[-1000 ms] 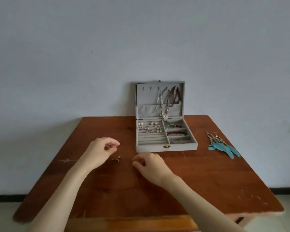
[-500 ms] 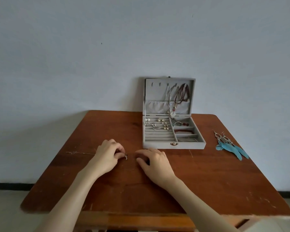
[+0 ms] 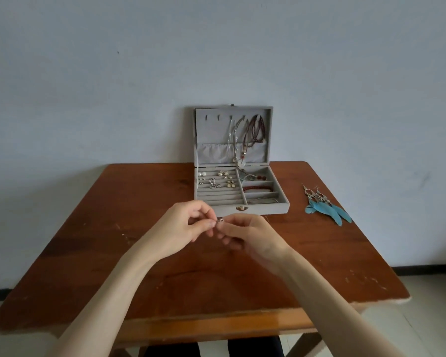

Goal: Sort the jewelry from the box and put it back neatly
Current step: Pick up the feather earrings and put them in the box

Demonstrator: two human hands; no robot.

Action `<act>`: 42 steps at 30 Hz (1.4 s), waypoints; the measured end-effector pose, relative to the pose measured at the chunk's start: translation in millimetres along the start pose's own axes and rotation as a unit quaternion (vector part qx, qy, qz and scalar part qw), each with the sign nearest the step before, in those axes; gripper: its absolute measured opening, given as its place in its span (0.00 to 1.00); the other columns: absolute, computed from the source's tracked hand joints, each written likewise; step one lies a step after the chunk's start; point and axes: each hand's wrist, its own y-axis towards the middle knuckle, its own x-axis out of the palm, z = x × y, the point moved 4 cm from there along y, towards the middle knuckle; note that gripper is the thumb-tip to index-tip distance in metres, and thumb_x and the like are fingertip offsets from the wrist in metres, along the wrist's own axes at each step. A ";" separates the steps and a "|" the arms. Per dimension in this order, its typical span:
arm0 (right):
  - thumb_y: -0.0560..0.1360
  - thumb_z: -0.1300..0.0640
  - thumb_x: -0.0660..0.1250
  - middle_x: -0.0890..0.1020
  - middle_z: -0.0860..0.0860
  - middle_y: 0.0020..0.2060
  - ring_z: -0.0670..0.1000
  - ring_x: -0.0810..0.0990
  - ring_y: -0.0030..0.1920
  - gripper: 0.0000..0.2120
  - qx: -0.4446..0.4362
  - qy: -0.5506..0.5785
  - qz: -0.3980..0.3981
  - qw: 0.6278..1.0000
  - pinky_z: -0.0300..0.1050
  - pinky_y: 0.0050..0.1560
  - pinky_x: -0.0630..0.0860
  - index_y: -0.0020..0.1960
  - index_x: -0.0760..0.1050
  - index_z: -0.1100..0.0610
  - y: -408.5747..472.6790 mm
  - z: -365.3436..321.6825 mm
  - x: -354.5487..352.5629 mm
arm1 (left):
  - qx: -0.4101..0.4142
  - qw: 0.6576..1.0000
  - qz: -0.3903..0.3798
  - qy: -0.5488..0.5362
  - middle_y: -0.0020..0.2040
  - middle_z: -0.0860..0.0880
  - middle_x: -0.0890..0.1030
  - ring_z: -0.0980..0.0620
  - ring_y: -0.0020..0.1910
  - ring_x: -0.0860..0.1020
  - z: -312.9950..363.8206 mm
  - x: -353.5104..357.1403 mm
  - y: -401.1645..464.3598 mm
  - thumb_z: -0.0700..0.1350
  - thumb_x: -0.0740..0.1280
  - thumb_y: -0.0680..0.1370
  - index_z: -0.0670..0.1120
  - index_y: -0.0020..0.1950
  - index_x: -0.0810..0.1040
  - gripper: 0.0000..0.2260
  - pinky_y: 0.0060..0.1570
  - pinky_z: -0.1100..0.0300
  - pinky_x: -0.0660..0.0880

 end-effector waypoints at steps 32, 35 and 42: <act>0.77 0.60 0.62 0.81 0.48 0.43 0.41 0.78 0.39 0.09 0.054 -0.307 0.327 0.892 0.26 0.33 0.72 0.53 0.80 0.53 -160.7 19.0 -192.1 | 0.053 0.972 -0.141 0.183 0.48 0.49 0.82 0.55 0.42 0.78 99.9 179.8 141.3 0.41 0.67 0.76 0.46 0.51 0.82 0.06 0.50 0.61 0.73; 0.76 0.60 0.64 0.81 0.47 0.42 0.42 0.78 0.39 0.07 0.057 -0.303 0.333 0.891 0.26 0.31 0.71 0.44 0.80 0.52 -159.1 19.8 -195.0 | 0.063 0.974 -0.160 0.146 0.44 0.53 0.80 0.57 0.43 0.78 105.2 191.2 143.8 0.42 0.67 0.76 0.48 0.49 0.81 0.05 0.51 0.61 0.73; 0.73 0.60 0.66 0.77 0.41 0.35 0.41 0.76 0.36 0.07 0.076 -0.324 0.340 0.880 0.27 0.30 0.69 0.38 0.81 0.52 -157.6 20.4 -196.4 | 0.089 0.973 -0.174 0.121 0.43 0.57 0.78 0.61 0.47 0.74 113.2 209.7 145.7 0.42 0.68 0.75 0.48 0.48 0.82 0.05 0.45 0.69 0.67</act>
